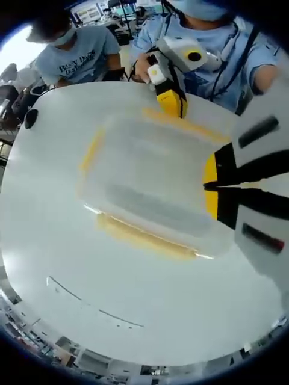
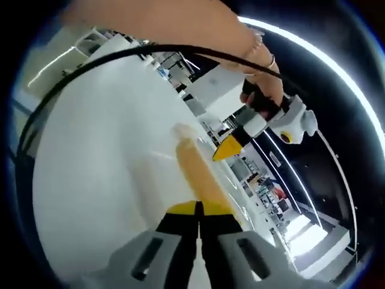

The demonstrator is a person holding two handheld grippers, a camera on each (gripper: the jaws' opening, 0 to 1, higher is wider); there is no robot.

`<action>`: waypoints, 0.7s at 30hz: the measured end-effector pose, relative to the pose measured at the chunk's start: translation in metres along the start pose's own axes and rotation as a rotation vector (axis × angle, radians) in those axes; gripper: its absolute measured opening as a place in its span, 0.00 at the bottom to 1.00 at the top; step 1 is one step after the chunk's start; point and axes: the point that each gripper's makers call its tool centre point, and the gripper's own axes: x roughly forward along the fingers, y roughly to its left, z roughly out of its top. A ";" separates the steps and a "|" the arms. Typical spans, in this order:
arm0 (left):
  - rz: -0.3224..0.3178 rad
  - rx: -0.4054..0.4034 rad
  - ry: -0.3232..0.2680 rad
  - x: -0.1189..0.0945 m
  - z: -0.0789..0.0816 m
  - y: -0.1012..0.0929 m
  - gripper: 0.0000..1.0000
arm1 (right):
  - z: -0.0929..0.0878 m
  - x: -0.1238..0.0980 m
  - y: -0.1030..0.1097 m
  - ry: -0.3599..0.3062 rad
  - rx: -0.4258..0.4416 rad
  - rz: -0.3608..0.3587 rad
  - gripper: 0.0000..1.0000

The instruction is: Snap each plastic latch of the storage box into its locked position after aligning the lid with the box until every specified latch is closed and the lid sits flush.

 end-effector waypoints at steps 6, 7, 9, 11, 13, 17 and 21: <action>-0.004 0.058 0.000 0.000 0.001 0.000 0.00 | -0.003 -0.002 0.003 0.012 0.010 0.002 0.00; -0.008 0.058 0.004 0.000 0.001 0.001 0.00 | -0.003 -0.002 0.003 0.019 -0.008 -0.005 0.00; -0.011 0.055 0.019 0.002 0.001 -0.001 0.00 | -0.003 -0.002 0.003 0.022 -0.011 -0.010 0.00; -0.006 0.051 0.044 0.002 0.001 -0.002 0.00 | -0.004 -0.003 -0.001 0.023 0.000 -0.012 0.00; 0.003 0.061 0.064 0.002 0.001 -0.003 0.00 | -0.005 -0.004 -0.003 0.027 0.003 -0.012 0.00; 0.010 0.061 0.075 0.001 0.000 -0.003 0.00 | -0.007 -0.004 -0.002 0.047 -0.026 -0.022 0.00; 0.013 0.068 0.062 0.000 0.000 -0.002 0.00 | -0.010 -0.006 -0.006 0.063 -0.023 -0.018 0.00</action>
